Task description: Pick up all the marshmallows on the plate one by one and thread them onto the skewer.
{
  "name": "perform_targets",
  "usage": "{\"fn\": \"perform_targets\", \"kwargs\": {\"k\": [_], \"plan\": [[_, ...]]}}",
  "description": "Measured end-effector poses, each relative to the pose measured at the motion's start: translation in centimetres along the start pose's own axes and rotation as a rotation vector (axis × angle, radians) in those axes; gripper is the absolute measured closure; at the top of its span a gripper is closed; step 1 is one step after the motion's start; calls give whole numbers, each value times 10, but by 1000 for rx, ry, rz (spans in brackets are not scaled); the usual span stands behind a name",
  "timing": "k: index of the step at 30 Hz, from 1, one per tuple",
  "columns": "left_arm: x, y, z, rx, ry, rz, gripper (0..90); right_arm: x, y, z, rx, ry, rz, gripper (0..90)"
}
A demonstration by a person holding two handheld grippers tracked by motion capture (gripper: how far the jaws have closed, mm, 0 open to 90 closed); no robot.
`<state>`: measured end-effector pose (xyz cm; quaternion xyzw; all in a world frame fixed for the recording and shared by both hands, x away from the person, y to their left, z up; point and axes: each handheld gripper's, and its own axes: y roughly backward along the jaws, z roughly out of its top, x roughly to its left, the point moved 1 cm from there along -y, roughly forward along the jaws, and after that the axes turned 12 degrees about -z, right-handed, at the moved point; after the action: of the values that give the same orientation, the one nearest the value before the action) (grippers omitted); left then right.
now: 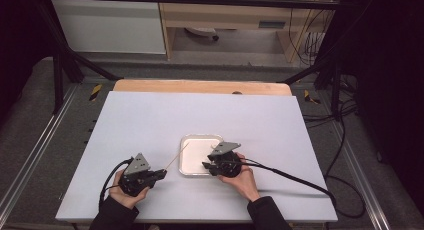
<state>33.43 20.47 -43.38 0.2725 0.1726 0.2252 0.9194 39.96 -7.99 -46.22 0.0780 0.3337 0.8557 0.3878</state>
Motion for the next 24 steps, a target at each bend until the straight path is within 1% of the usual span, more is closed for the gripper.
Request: {"fn": "perform_targets", "kwargs": {"k": [3, 14, 24], "plan": [[0, 0, 0, 0, 0, 1, 885, 0, 0, 0, -3, 2, 0, 675], [-1, 0, 0, -3, -2, -1, 885, -2, 2, 1, 1, -31, 1, 713], [-3, -1, 0, -7, -9, -3, 885, -8, 15, 10, -37, -55, 18, 730]]}}
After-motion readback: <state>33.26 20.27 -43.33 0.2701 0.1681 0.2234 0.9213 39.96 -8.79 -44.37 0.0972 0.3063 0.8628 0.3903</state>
